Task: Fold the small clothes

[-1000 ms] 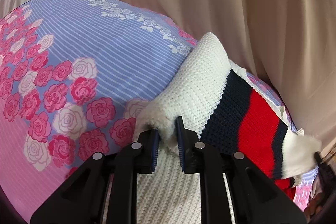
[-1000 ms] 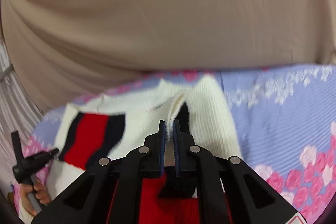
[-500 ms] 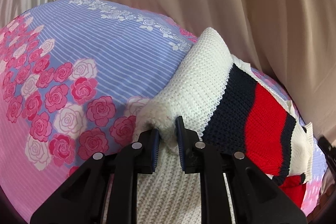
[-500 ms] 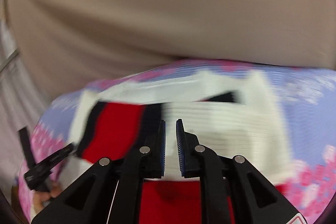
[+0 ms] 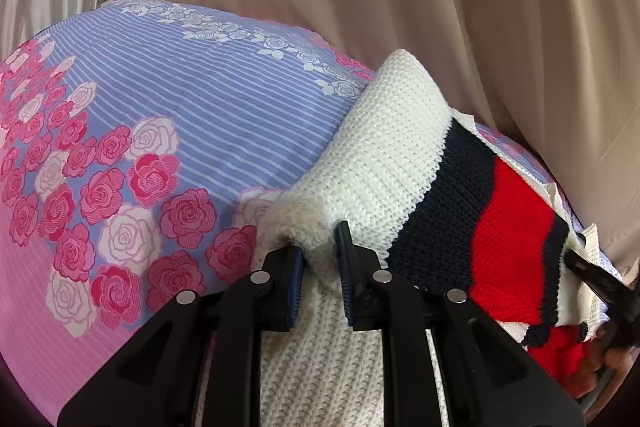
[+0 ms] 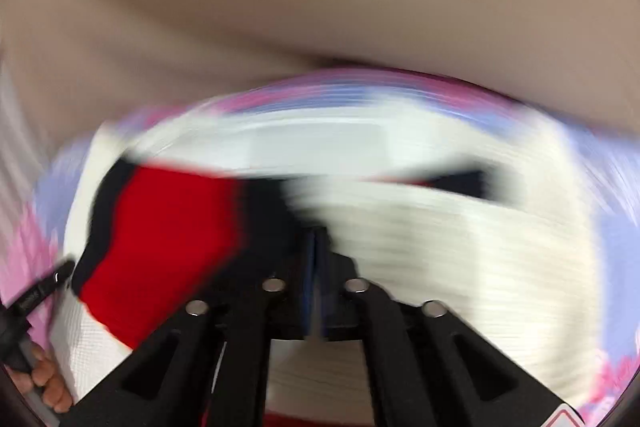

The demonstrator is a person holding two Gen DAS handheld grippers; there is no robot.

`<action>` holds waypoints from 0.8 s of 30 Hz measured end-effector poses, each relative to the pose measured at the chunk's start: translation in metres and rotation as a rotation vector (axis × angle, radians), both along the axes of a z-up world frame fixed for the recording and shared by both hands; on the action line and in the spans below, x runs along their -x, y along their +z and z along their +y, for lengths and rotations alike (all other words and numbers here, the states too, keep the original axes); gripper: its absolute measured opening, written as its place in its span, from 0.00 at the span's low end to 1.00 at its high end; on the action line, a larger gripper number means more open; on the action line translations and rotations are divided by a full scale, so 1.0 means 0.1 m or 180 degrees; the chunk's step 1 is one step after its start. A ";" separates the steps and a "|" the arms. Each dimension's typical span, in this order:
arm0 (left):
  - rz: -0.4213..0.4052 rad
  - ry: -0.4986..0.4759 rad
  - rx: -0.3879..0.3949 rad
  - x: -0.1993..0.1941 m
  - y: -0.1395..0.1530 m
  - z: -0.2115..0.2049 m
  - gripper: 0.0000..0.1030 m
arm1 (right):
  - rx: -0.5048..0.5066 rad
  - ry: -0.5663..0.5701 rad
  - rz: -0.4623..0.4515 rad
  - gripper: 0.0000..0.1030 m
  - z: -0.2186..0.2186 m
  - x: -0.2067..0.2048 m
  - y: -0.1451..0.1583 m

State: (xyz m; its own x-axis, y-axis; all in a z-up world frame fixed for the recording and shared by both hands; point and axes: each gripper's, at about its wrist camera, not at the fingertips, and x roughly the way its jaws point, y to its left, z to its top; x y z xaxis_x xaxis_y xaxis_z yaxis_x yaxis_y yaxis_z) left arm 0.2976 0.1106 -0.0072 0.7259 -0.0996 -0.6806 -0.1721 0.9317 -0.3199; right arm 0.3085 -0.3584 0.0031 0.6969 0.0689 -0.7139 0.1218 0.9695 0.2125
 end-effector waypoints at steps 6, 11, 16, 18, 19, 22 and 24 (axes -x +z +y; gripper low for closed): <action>-0.0001 0.0019 -0.0049 0.02 0.00 -0.03 0.16 | 0.0035 -0.0053 -0.0190 0.15 -0.30 0.66 0.25; -0.0020 -0.0017 -0.0021 0.03 0.00 -0.03 0.16 | 0.0333 -0.0045 -0.0016 0.15 -0.18 0.73 -0.15; -0.0037 -0.0365 0.0077 0.33 0.06 0.16 0.16 | 0.0206 -0.0237 -0.0246 0.36 -0.30 1.57 0.18; -0.0021 -0.0483 -0.0122 0.66 0.14 0.23 0.17 | 0.0228 -0.0094 -0.0231 0.51 -0.21 2.02 0.23; -0.0027 -0.0576 -0.0149 0.83 0.16 0.27 0.23 | 0.0221 0.0011 -0.0166 0.58 -0.20 2.32 0.19; 0.0057 -0.0846 -0.0161 1.49 0.19 0.41 0.48 | 0.0110 0.0132 0.0062 0.63 -0.08 3.03 -0.02; 0.0142 -0.1014 -0.0097 1.85 0.16 0.46 0.55 | -0.0078 0.0212 0.0190 0.63 -0.02 3.43 -0.20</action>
